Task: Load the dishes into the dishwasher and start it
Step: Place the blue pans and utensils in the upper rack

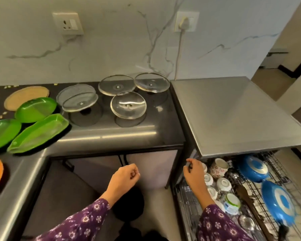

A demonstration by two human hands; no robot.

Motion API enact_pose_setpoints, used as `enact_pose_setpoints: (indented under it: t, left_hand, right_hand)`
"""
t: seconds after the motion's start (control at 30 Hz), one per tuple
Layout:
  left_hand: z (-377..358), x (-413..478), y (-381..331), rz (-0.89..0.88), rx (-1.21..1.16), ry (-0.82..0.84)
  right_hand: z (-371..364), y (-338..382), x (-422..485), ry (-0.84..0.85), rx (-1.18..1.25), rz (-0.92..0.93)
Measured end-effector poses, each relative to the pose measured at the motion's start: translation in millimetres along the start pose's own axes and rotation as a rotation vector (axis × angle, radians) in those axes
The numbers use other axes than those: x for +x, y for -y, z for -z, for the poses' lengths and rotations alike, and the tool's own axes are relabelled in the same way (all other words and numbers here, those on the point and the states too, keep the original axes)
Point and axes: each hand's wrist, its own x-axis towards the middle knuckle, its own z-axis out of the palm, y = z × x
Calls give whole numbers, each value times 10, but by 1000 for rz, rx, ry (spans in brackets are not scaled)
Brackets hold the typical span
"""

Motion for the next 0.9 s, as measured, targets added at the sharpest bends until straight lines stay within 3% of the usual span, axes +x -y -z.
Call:
enact_pose_setpoints:
  t: [0.2,0.47,0.9]
  left_hand:
    - [-787,-715,-641,78,-63,25]
    - [-1709,-1462,-1467,32,-131,166]
    - [-2538,-2469,-1906,27,-89,315]
  right_hand:
    - [537,-855,-587,100,-137,-50]
    - [1299,-1942,-1325,181,-264,-263]
    - [2075,-2826,-2188,111,-273,-430]
